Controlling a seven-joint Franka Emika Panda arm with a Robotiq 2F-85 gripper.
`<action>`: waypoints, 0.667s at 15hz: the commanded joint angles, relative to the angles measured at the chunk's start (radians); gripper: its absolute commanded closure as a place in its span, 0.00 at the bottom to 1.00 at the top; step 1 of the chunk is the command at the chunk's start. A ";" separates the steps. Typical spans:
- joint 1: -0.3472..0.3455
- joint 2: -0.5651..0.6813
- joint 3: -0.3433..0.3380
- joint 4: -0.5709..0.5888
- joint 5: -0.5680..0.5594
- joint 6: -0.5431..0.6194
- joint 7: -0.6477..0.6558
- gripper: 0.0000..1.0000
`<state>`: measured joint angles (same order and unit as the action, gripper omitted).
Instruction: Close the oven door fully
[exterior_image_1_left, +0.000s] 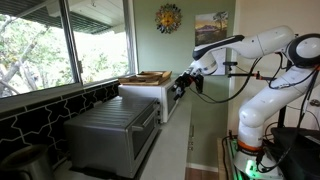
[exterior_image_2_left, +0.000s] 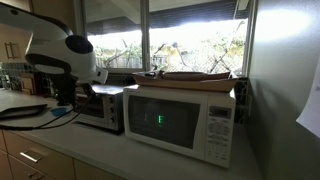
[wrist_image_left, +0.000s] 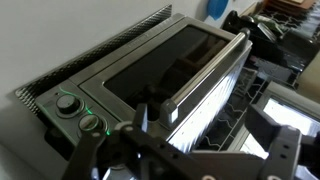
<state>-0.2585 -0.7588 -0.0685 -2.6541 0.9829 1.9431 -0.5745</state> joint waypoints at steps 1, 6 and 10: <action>0.029 -0.084 0.009 0.037 -0.198 -0.001 0.058 0.00; 0.101 -0.143 0.013 0.083 -0.456 0.019 0.064 0.00; 0.185 -0.141 -0.042 0.095 -0.542 0.032 0.092 0.00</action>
<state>-0.1507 -0.8962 -0.0590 -2.5556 0.4942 1.9500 -0.5268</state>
